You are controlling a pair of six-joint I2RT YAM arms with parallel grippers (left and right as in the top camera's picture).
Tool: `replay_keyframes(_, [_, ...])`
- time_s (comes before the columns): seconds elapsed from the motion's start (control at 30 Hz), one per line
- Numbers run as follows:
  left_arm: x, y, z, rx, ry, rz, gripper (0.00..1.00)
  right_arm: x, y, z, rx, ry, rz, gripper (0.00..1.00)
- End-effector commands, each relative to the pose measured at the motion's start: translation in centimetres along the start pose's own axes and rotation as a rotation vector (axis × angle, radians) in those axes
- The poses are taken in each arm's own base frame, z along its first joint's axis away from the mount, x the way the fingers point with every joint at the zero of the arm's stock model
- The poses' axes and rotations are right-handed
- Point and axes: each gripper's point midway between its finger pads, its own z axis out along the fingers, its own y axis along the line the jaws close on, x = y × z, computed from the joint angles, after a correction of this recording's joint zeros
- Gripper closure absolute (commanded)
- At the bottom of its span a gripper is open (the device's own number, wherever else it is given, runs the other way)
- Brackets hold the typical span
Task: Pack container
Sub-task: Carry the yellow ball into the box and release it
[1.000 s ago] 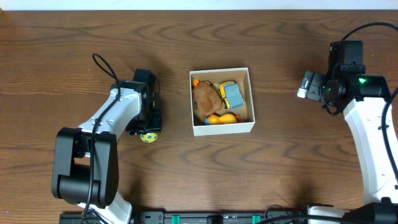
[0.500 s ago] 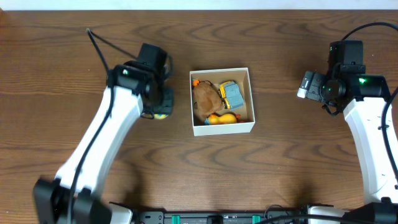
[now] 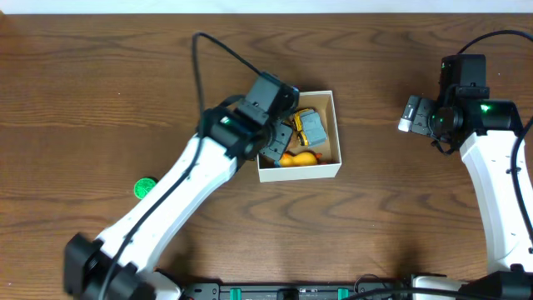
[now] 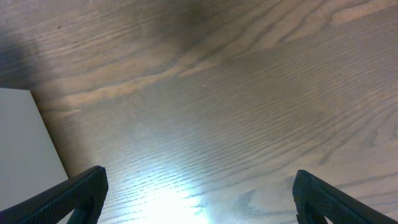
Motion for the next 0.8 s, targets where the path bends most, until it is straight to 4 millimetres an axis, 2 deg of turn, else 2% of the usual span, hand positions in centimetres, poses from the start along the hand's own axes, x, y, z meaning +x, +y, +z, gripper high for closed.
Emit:
replay_keyframes(0.0, [1.4,0.7,2.3,-0.039,0.092,0.01,0.94,0.0,-0.2,0.0,0.006,0.0,-0.012,0.04])
replay_keyframes(0.03, [2.0,0.5,3.0,-0.027,0.124,0.011,0.94,-0.1,-0.2,0.0,0.006,-0.001,-0.012,0.04])
replay_keyframes(0.13, [2.8,0.4,4.3,-0.027,0.175,0.009,0.78,0.0,-0.2,0.0,0.002,0.0,-0.012,0.04])
replay_keyframes(0.17, [2.9,0.4,4.5,-0.027,0.181,0.009,0.76,0.0,-0.2,0.0,0.002,0.0,-0.012,0.04])
replay_keyframes(0.33, [2.6,0.4,4.6,-0.026,0.169,0.008,0.55,0.0,-0.2,0.0,0.002,0.0,-0.012,0.04])
replay_keyframes(0.47, [2.6,0.4,4.6,-0.026,0.17,0.009,0.3,0.0,-0.2,0.0,0.002,0.0,-0.012,0.04])
replay_keyframes(0.53, [2.6,0.4,4.5,-0.026,0.168,0.009,0.07,0.0,-0.2,0.0,0.002,0.0,-0.012,0.04])
replay_keyframes(0.6, [2.5,0.4,4.3,-0.025,0.162,0.009,0.02,0.0,-0.2,0.0,0.002,0.0,-0.012,0.04])
replay_keyframes(0.77, [1.5,0.4,2.6,-0.02,0.105,0.006,0.02,0.0,-0.2,0.0,0.002,0.0,-0.012,0.04])
